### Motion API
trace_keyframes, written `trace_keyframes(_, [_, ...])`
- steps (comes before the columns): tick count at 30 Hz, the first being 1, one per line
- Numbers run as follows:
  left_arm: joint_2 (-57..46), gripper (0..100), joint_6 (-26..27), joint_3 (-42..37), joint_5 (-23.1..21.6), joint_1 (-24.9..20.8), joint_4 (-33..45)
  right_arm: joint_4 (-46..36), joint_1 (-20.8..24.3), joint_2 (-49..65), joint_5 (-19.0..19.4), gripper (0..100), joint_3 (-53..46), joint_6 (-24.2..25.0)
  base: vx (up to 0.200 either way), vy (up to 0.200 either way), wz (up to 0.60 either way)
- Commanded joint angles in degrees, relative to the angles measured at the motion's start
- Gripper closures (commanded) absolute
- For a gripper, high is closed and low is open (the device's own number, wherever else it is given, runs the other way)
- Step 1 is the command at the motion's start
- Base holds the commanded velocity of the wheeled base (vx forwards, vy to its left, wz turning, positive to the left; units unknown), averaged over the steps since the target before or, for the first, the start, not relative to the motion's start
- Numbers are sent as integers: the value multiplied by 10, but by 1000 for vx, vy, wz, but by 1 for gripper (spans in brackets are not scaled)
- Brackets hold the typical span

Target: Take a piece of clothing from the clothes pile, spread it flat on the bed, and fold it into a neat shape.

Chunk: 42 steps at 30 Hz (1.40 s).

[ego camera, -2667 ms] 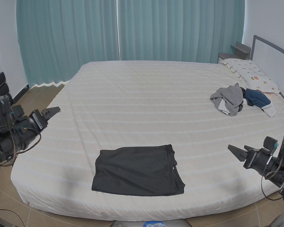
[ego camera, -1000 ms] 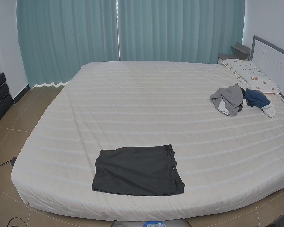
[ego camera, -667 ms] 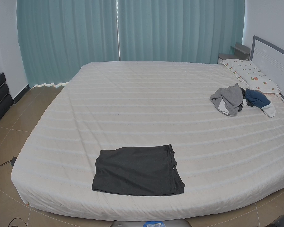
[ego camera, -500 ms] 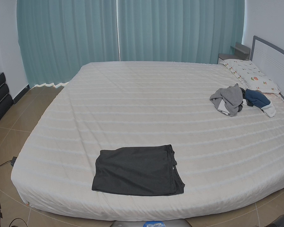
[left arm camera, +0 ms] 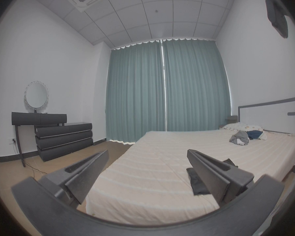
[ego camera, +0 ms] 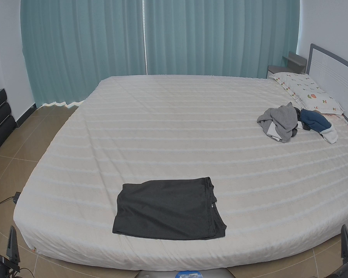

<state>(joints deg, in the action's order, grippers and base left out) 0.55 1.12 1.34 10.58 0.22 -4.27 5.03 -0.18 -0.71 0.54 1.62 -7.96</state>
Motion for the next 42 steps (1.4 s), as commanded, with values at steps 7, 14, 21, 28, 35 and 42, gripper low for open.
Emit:
trace_keyframes(7, [-5,0,6,-12,-82,0,10,-9,-2,5,2,0,-14,76,0,0,0])
trace_keyframes(14, [-5,0,0,-11,-66,0,14,-15,-2,5,3,0,-12,78,0,0,0])
trace_keyframes(21, [-5,0,-5,-11,-52,0,14,-61,-2,4,-4,0,-12,65,0,0,0])
trace_keyframes(28, [-5,0,-39,-12,-86,0,34,-49,-2,5,-2,0,-16,74,0,0,0])
trace_keyframes(35, [-5,0,-19,-12,-94,0,46,-48,0,5,6,0,-16,73,0,0,0])
trace_keyframes(42, [-5,0,-17,-13,-98,0,46,-48,0,5,5,0,-16,77,0,0,0])
